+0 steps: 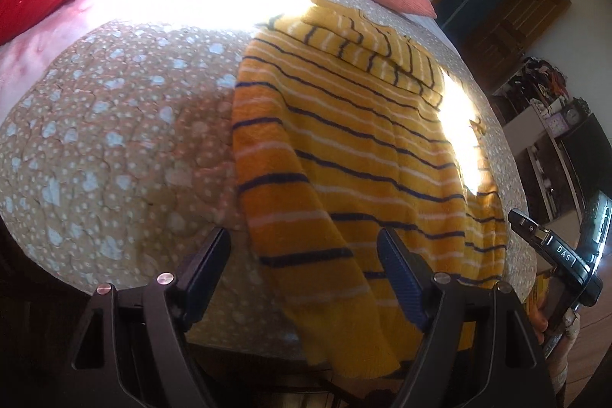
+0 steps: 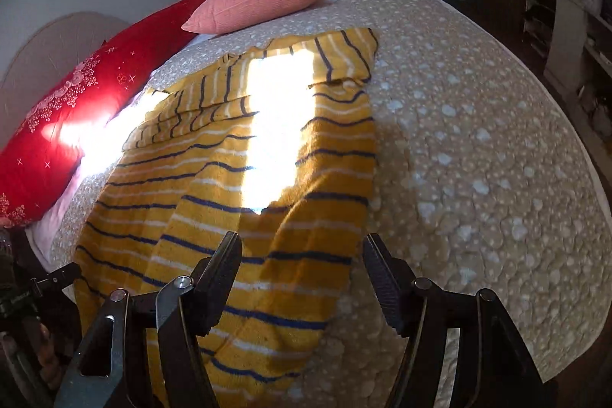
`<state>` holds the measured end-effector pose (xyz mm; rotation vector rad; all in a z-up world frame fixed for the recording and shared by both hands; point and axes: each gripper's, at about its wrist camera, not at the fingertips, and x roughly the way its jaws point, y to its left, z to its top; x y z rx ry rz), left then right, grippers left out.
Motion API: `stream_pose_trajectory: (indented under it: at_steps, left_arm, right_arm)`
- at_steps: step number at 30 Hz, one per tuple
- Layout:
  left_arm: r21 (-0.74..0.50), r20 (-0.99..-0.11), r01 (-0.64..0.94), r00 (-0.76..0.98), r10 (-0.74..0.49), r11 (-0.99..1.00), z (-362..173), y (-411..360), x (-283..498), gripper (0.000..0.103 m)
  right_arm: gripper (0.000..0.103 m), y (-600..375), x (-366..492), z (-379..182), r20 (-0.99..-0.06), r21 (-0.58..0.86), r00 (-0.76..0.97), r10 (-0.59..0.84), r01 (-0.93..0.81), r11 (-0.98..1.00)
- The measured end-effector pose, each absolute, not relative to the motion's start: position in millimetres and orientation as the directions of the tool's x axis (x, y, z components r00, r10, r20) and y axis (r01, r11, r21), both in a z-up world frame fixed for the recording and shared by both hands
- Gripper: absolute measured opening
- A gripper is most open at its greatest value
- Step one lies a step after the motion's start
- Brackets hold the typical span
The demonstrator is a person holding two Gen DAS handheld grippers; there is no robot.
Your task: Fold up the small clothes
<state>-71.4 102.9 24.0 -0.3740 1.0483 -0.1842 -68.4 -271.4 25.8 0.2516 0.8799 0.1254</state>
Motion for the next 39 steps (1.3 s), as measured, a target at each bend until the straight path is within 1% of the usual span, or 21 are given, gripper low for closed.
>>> stream_pose_trajectory:
  at_steps: [3,4,5,6,7,10,12,13,14,18,20,21,22,23,24,25,26,29,32,36,39]
  left_arm:
    - [-0.326,-0.825,-0.019,0.494,-0.275,0.945,23.2,89.8,-74.9,0.078]
    - [-0.313,-0.831,-0.016,0.489,-0.265,0.95,22.0,87.9,-74.7,0.073]
    - [-0.302,-0.837,-0.019,0.483,-0.256,0.953,21.0,88.2,-74.7,0.064]
    - [-0.283,-0.846,-0.026,0.478,-0.237,0.959,20.2,89.7,-74.3,0.035]
    - [-0.262,-0.855,-0.038,0.474,-0.213,0.964,19.4,91.9,-73.7,0.018]
    - [-0.364,-0.827,-0.057,0.48,-0.294,0.93,21.1,114.1,-77.0,0.01]
    - [-0.376,-0.822,-0.081,0.489,-0.292,0.923,21.9,127.6,-81.5,0.01]
    - [-0.382,-0.82,-0.086,0.492,-0.294,0.92,21.9,132.3,-84.0,0.01]
    - [-0.386,-0.818,-0.088,0.494,-0.296,0.918,22.1,135.0,-86.3,0.01]
    - [-0.346,-0.818,-0.094,0.517,-0.251,0.934,25.7,135.8,-96.4,0.01]
    - [-0.354,-0.815,-0.096,0.52,-0.257,0.93,24.4,136.8,-97.5,0.014]
    - [-0.365,-0.811,-0.096,0.522,-0.265,0.926,24.0,138.1,-99.4,0.019]
    - [-0.369,-0.808,-0.104,0.526,-0.263,0.924,23.3,140.1,-100.8,0.032]
    - [-0.372,-0.806,-0.112,0.531,-0.261,0.921,22.8,141.6,-102.5,0.04]
    - [-0.386,-0.798,-0.115,0.54,-0.268,0.916,22.8,143.2,-104.5,0.053]
    - [-0.407,-0.785,-0.11,0.55,-0.286,0.907,23.0,145.0,-107.2,0.061]
    - [-0.427,-0.776,-0.102,0.552,-0.307,0.898,22.5,145.8,-109.4,0.064]
    - [-0.476,-0.763,-0.079,0.532,-0.367,0.876,16.8,144.1,-110.7,0.068]
    - [-0.515,-0.755,-0.058,0.503,-0.42,0.855,7.5,136.7,-110.3,0.07]
    - [-0.546,-0.73,-0.028,0.506,-0.459,0.837,1.5,125.2,-111.1,0.086]
    - [-0.547,-0.729,-0.031,0.51,-0.457,0.837,-1.7,122.8,-109.5,0.087]
  right_arm:
    - [0.073,-270.9,-80.1,15.2,-0.738,0.322,0.626,0.253,-0.004,0.947]
    - [0.073,-269.5,-83.5,12.0,-0.735,0.34,0.621,0.272,-0.009,0.94]
    - [0.074,-266.0,-85.8,8.3,-0.737,0.354,0.611,0.289,-0.015,0.935]
    - [0.074,-261.7,-87.1,4.4,-0.741,0.364,0.599,0.304,-0.023,0.931]
    - [0.074,-258.2,-89.2,-0.1,-0.743,0.38,0.585,0.326,-0.033,0.924]
    - [0.071,-251.2,-97.6,-9.8,-0.739,0.412,0.572,0.356,-0.033,0.91]
    - [0.05,-248.8,-103.7,-10.2,-0.747,0.378,0.579,0.327,-0.033,0.925]
    - [0.034,-250.0,-105.1,-11.3,-0.757,0.365,0.572,0.315,-0.03,0.931]
    - [0.029,-252.5,-106.6,-12.8,-0.762,0.367,0.566,0.315,-0.023,0.93]
    - [0.025,-266.7,-112.4,-15.4,-0.747,0.432,0.564,0.353,0.008,0.902]
    - [0.026,-269.2,-114.8,-15.5,-0.742,0.446,0.564,0.362,0.012,0.895]
    - [0.028,-270.2,-115.4,-16.2,-0.737,0.459,0.562,0.374,0.01,0.889]
    - [0.035,-271.5,-116.2,-17.6,-0.728,0.483,0.558,0.398,0.004,0.876]
    - [0.043,-272.5,-117.2,-17.9,-0.715,0.507,0.558,0.422,-0.003,0.862]
    - [0.047,-273.1,-118.7,-17.8,-0.703,0.525,0.558,0.441,-0.011,0.851]
    - [0.054,-272.2,-120.2,-17.3,-0.695,0.537,0.556,0.457,-0.023,0.843]
    - [0.06,-270.5,-122.1,-17.4,-0.687,0.546,0.552,0.473,-0.038,0.837]
    - [0.067,-261.7,-127.6,-20.3,-0.679,0.552,0.54,0.497,-0.07,0.831]
    - [0.07,-255.9,-130.7,-23.1,-0.665,0.564,0.54,0.516,-0.09,0.821]
    - [0.071,-250.8,-130.4,-27.9,-0.642,0.61,0.52,0.564,-0.098,0.786]
    - [0.071,-246.5,-132.9,-29.9,-0.638,0.604,0.534,0.555,-0.101,0.791]
